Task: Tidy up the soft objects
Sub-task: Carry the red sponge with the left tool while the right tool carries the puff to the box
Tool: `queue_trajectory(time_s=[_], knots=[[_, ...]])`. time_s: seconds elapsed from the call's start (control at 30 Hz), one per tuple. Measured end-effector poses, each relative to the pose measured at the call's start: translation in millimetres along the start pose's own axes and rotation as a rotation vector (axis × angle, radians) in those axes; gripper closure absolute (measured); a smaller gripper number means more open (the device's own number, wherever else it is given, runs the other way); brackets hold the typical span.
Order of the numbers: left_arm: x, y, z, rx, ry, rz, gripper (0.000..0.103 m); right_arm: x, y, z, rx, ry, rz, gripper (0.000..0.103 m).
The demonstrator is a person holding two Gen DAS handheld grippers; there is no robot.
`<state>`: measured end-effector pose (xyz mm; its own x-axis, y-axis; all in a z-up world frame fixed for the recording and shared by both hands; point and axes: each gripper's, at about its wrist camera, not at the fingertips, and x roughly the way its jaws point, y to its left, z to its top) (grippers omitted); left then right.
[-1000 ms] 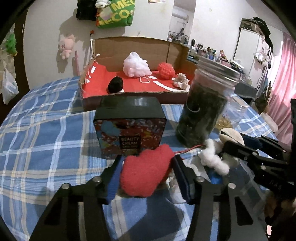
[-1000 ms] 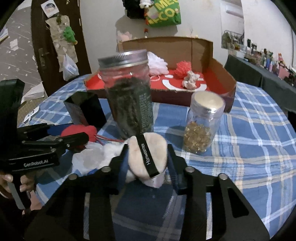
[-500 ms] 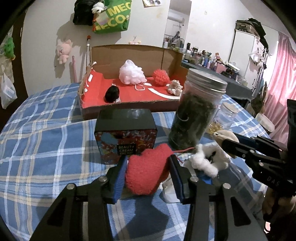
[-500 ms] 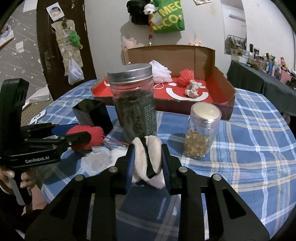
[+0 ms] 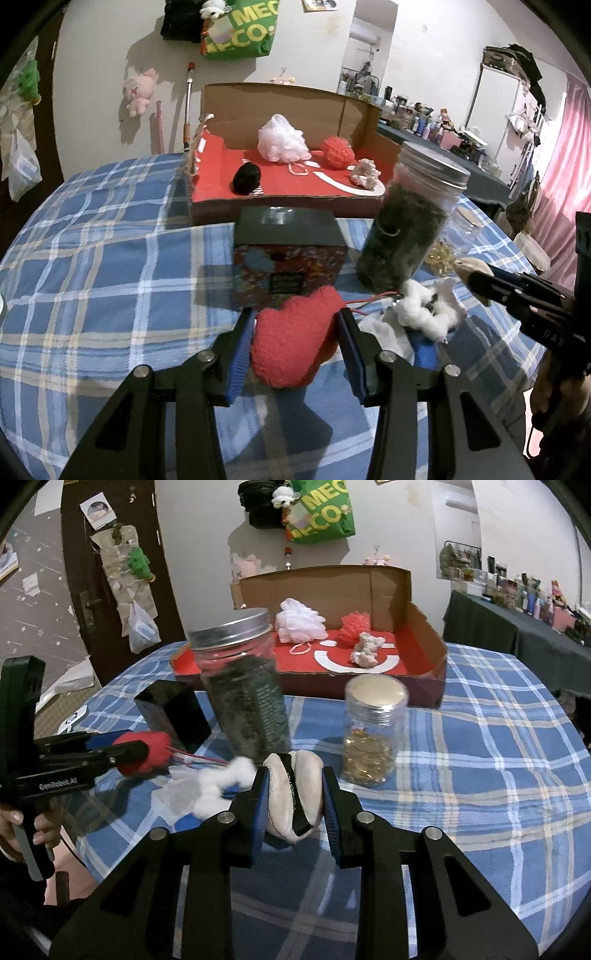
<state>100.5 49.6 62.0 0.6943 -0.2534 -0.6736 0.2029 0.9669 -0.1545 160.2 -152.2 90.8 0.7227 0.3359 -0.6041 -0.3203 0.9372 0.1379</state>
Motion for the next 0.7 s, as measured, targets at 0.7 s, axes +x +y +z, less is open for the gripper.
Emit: queue_trajectory(time_s=[0.7], knots=[[-18.5,73.5,4.6,-0.098,-0.005,0.158,0.056,-5.6,-37.7,-4.8,0.064,0.040,-0.067,0.077]])
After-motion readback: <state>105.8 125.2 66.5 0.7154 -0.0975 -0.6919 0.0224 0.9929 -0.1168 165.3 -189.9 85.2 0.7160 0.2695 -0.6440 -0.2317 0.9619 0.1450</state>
